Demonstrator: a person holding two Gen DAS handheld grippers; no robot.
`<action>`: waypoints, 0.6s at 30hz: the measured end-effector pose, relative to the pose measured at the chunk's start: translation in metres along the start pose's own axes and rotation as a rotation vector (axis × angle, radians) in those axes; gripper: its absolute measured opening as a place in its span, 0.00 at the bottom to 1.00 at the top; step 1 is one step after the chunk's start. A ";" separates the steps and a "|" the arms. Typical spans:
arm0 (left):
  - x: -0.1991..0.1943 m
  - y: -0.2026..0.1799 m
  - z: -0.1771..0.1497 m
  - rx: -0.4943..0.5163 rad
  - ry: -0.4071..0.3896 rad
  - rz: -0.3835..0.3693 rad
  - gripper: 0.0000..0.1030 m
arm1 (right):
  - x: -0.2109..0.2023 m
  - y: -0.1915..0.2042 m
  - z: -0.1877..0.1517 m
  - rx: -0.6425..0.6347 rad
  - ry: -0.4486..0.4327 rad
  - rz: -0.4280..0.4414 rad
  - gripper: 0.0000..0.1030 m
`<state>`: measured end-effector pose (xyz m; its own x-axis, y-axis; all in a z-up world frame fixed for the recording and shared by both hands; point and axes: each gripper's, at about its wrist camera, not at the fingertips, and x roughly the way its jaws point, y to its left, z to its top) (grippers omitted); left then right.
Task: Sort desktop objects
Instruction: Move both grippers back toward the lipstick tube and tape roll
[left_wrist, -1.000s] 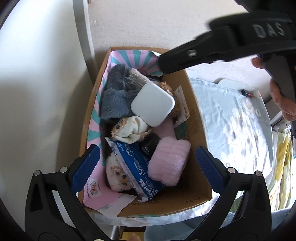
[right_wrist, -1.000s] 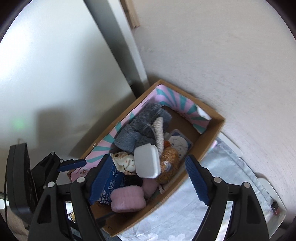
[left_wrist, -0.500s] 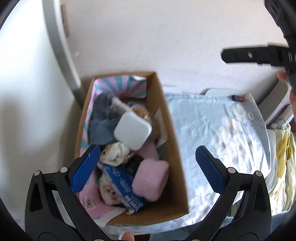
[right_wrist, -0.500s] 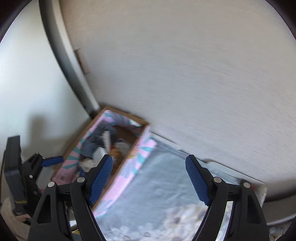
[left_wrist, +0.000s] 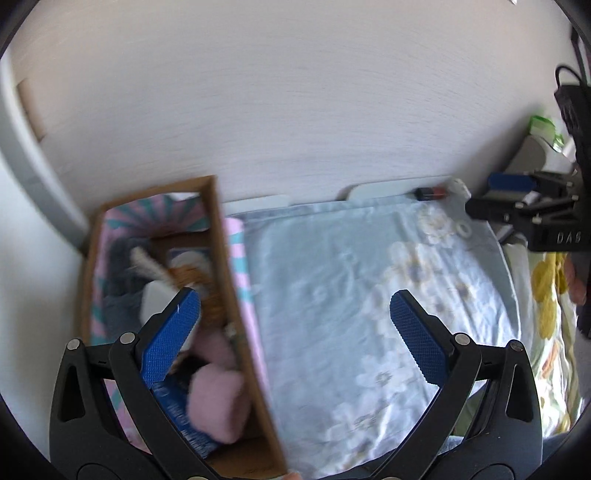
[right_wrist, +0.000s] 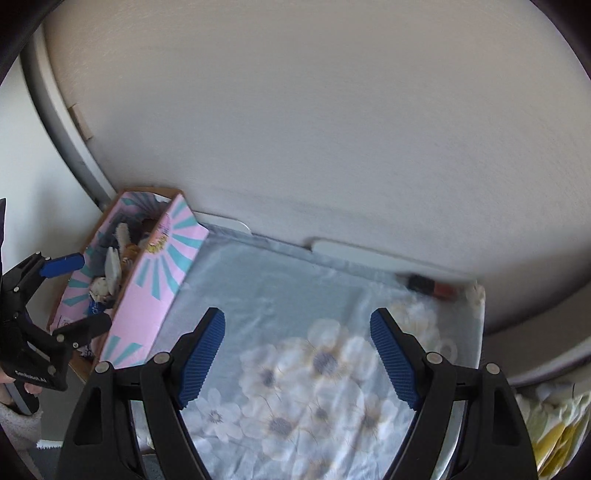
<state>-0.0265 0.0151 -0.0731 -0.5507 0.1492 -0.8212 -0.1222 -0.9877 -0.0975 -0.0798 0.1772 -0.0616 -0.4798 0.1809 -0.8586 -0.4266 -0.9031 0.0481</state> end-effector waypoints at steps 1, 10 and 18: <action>0.002 -0.006 0.002 0.010 -0.001 -0.004 0.99 | -0.001 -0.008 -0.004 0.018 0.002 -0.001 0.76; 0.029 -0.078 0.035 0.093 -0.018 -0.092 0.99 | -0.023 -0.072 -0.077 0.238 -0.090 -0.115 0.76; 0.094 -0.168 0.061 0.214 0.031 -0.151 0.99 | -0.004 -0.102 -0.145 0.384 -0.167 -0.176 0.76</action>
<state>-0.1086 0.1984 -0.0995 -0.4880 0.2890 -0.8236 -0.3742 -0.9217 -0.1017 0.0768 0.2122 -0.1372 -0.4778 0.4073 -0.7783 -0.7513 -0.6486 0.1218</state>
